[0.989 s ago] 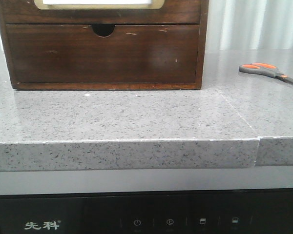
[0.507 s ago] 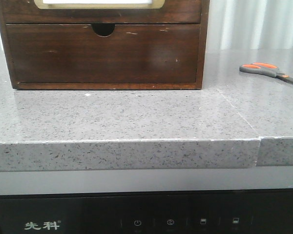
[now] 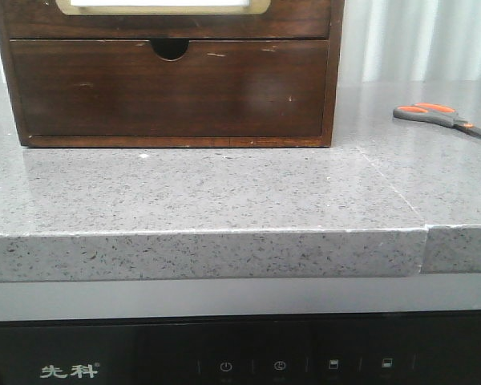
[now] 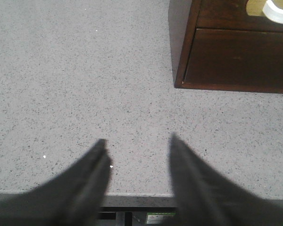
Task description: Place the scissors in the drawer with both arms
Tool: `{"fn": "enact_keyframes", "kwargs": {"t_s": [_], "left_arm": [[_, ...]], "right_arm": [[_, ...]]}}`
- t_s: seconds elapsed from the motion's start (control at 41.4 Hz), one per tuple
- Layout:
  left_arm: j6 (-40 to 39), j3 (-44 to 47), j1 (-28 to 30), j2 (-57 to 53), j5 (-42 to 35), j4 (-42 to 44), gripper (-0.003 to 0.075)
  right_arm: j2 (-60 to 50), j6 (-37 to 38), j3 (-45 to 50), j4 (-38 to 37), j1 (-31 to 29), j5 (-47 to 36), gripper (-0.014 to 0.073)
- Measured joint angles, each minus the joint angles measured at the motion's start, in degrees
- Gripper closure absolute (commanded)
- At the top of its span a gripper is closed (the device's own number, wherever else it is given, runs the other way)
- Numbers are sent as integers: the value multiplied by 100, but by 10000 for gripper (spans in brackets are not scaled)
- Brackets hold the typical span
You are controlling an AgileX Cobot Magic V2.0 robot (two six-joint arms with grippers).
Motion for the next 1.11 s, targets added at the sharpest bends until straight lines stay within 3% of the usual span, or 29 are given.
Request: {"fn": "enact_keyframes", "kwargs": {"t_s": [0.072, 0.265, 0.458, 0.845, 1.11], "left_arm": [[0, 14, 0, 22, -56, -108, 45], [0, 36, 0, 137, -400, -962, 49], [148, 36, 0, 528, -961, -2877, 49], [2524, 36, 0, 2163, -1352, -7395, 49], [4059, -219, 0, 3536, -497, -9386, 49]], "right_arm": [[0, 0, 0, 0, 0, 0, -11], [0, -13, 0, -9, 0, 0, -8], [0, -13, 0, -9, 0, 0, -8], [0, -13, 0, -9, 0, 0, -8], [0, -13, 0, -9, 0, 0, -8]]}}
